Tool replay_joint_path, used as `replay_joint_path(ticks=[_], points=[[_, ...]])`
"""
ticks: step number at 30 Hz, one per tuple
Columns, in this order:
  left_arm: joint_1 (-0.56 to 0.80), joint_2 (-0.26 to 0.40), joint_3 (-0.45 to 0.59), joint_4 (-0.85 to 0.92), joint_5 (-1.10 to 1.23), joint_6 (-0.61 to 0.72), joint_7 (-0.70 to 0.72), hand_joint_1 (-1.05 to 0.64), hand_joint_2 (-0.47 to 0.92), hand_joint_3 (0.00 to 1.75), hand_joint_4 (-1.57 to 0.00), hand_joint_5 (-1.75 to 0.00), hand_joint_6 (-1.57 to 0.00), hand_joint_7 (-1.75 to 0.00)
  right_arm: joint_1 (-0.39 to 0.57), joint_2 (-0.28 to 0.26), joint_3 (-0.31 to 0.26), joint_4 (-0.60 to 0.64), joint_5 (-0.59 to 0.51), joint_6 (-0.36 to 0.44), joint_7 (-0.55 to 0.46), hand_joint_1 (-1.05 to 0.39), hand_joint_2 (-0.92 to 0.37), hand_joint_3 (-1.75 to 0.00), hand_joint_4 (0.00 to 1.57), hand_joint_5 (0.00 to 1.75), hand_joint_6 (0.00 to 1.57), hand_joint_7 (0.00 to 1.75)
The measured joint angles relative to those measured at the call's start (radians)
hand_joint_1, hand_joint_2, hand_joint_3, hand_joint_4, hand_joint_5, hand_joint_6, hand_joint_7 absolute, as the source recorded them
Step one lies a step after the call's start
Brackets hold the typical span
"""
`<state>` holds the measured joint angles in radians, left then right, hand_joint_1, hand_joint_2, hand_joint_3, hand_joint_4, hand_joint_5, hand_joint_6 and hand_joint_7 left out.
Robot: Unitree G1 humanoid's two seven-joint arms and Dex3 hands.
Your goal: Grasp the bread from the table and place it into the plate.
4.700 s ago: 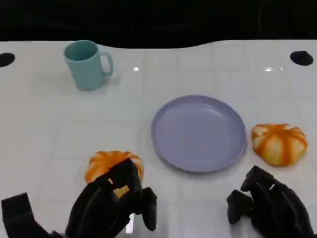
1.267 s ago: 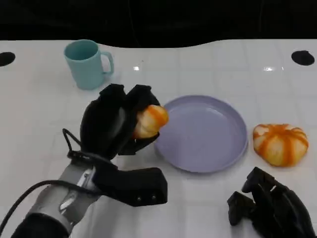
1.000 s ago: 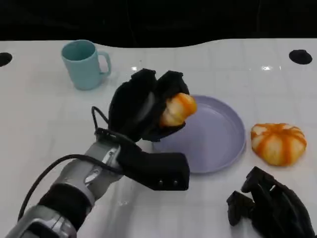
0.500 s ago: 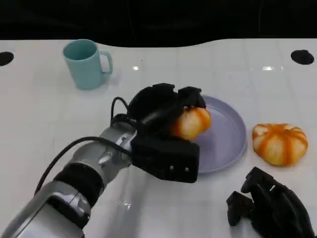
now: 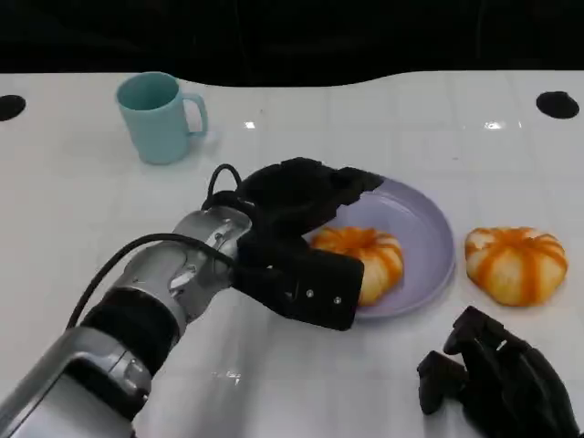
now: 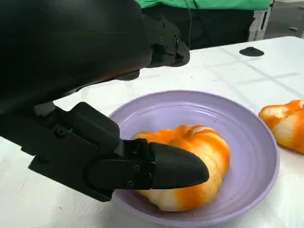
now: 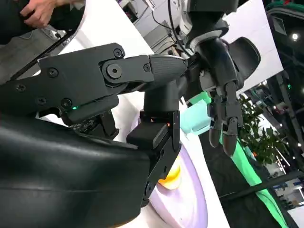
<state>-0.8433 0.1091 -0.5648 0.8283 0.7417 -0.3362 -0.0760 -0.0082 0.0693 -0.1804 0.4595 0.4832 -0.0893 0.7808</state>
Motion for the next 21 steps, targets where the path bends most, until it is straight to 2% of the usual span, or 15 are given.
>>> replay_joint_path(ticks=[3,4,5,6,8,11,12,13,14,17,21], points=[[0.047,0.023,0.016,-0.071,-0.037,0.003,-0.029,-0.99,0.92,0.56,-0.05,-0.16,-0.04,-0.12,0.001,0.0,0.0,-0.002,0.0,0.001,-0.002,-0.57,-0.92,-0.24,0.79,1.66,0.7,1.39],[0.07,0.03,0.026,-0.096,-0.055,-0.001,-0.034,-0.92,0.92,0.51,-0.1,-0.21,-0.09,-0.14,0.002,0.0,0.001,-0.005,-0.001,0.002,-0.005,-0.57,-0.92,-0.24,0.79,1.65,0.7,1.39],[0.1,0.037,0.044,-0.121,-0.087,-0.015,-0.037,-0.85,0.92,0.49,-0.12,-0.3,-0.14,-0.15,0.003,0.0,0.001,-0.008,-0.001,0.004,-0.009,-0.57,-0.92,-0.24,0.79,1.65,0.7,1.39],[0.131,0.042,0.065,-0.144,-0.126,-0.032,-0.039,-0.79,0.92,0.47,-0.08,-0.53,-0.19,-0.14,0.005,0.0,0.001,-0.011,-0.001,0.007,-0.011,-0.57,-0.92,-0.24,0.79,1.65,0.7,1.39],[0.193,0.043,0.118,-0.192,-0.225,-0.055,-0.061,-0.68,0.92,0.41,-0.18,-0.8,-0.34,-0.2,0.008,0.0,0.002,-0.016,-0.001,0.01,-0.015,-0.57,-0.92,-0.24,0.8,1.66,0.71,1.4],[0.286,0.026,0.218,-0.257,-0.455,-0.06,-0.167,-0.58,0.92,0.35,-0.33,-1.07,-0.5,-0.32,0.012,0.0,0.003,-0.021,-0.002,0.012,-0.018,-0.58,-0.92,-0.24,0.79,1.66,0.7,1.4],[0.318,0.015,0.25,-0.276,-0.536,-0.06,-0.204,-0.55,0.92,0.34,-0.38,-1.22,-0.53,-0.46,0.013,0.0,0.003,-0.023,-0.002,0.013,-0.018,-0.57,-0.92,-0.24,0.78,1.66,0.69,1.4],[0.348,0.002,0.277,-0.289,-0.605,-0.062,-0.239,-0.54,0.92,0.35,-0.41,-1.29,-0.51,-0.62,0.014,0.0,0.003,-0.025,-0.002,0.016,-0.019,-0.57,-0.92,-0.24,0.78,1.66,0.69,1.4],[0.379,-0.01,0.301,-0.302,-0.673,-0.062,-0.273,-0.57,0.92,0.37,-0.47,-1.4,-0.5,-0.86,0.015,0.0,0.004,-0.028,-0.002,0.019,-0.019,-0.57,-0.92,-0.24,0.78,1.66,0.69,1.4],[0.48,-0.048,0.359,-0.382,-0.848,-0.013,-0.36,-0.63,0.92,0.4,-0.53,-1.63,-0.47,-1.29,0.016,0.0,0.003,-0.03,0.0,0.023,-0.018,-0.57,-0.92,-0.23,0.78,1.65,0.69,1.4],[0.625,-0.082,0.407,-0.524,-1.005,0.092,-0.412,-0.66,0.92,0.39,-0.61,-1.74,-0.51,-1.53,0.019,0.0,0.004,-0.034,0.0,0.029,-0.017,-0.56,-0.92,-0.25,0.78,1.66,0.69,1.41]])
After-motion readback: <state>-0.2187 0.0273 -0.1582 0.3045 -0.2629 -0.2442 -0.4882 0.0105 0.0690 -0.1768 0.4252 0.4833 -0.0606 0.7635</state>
